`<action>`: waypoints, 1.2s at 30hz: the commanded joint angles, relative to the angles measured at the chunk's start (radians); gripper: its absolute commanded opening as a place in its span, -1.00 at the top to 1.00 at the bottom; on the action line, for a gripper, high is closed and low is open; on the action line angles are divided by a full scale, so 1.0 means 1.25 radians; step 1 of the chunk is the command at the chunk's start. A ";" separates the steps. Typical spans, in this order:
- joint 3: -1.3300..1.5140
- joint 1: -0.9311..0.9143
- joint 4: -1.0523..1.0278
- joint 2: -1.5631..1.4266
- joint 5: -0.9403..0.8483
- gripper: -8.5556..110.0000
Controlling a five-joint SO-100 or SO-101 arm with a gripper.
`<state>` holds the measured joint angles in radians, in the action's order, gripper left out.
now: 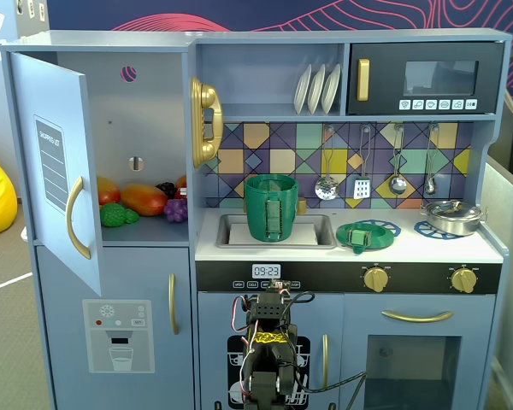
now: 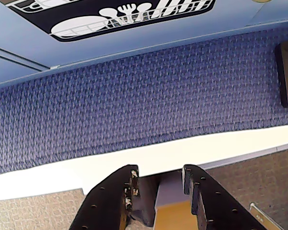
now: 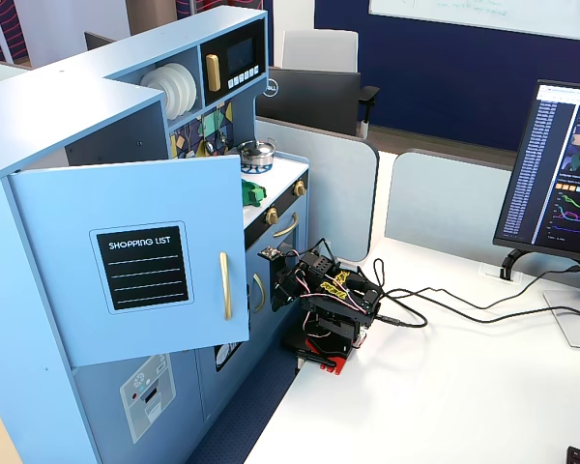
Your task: Pick up the lid from the counter and put it on the green recipient
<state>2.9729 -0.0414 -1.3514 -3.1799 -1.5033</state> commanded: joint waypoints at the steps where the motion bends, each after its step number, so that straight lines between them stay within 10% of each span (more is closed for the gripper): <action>1: 0.020 -0.056 -0.146 0.001 -0.023 0.78; 22: 0.016 -0.061 -0.119 0.002 -0.065 0.86; 30: -0.191 -0.361 0.525 0.184 -0.158 0.78; 36: -0.393 -0.557 0.865 0.415 -0.020 0.09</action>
<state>2.6630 -0.6167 -0.5216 -2.7918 -1.5938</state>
